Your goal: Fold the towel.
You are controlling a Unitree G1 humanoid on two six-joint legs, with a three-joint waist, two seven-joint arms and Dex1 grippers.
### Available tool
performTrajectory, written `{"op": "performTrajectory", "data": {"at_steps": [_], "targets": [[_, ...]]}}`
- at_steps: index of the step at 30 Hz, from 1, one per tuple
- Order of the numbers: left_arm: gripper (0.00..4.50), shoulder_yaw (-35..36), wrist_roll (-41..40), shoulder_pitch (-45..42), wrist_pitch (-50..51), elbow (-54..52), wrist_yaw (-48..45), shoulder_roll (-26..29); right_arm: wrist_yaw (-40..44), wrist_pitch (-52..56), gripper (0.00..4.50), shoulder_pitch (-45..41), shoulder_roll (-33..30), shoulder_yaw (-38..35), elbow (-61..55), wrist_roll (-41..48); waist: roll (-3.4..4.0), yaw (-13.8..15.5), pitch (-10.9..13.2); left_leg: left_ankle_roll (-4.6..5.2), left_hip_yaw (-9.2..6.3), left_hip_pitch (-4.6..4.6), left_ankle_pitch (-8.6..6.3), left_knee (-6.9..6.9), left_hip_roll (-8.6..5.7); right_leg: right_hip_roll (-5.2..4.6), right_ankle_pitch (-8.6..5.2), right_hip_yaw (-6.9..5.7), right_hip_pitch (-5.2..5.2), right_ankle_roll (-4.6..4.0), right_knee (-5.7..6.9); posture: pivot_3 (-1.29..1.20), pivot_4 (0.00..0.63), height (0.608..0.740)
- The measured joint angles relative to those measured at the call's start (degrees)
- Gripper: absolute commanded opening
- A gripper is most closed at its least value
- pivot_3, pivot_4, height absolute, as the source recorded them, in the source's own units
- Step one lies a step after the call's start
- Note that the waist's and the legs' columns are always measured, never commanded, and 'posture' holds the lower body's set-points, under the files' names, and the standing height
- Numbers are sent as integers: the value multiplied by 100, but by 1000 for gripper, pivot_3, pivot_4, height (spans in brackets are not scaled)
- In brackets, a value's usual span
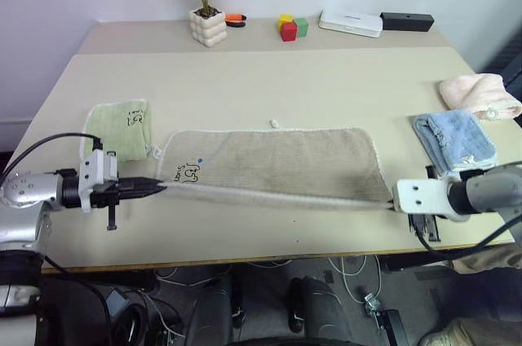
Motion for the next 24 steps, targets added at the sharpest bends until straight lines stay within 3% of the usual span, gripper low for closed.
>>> {"op": "performTrajectory", "data": {"at_steps": [15, 24], "targets": [[0, -336, 1090, -2334, -1562, 3074, 946, -858, -797, -641, 41, -2558, 1232, 1198, 2086, -1467, -1, -26, 1, -24, 33, -12, 19, 4, -15, 3, 14, 0, 11, 28, 11, 0, 150, 740], [0, -349, 1458, -2630, -2078, 3992, 1391, -1121, -1388, -1322, 41, -3372, 1631, 1463, 3405, -2046, -1, -28, 1, -28, 43, -12, 21, 4, -15, 4, 14, 0, 11, 29, 15, 0, 150, 740]]}}
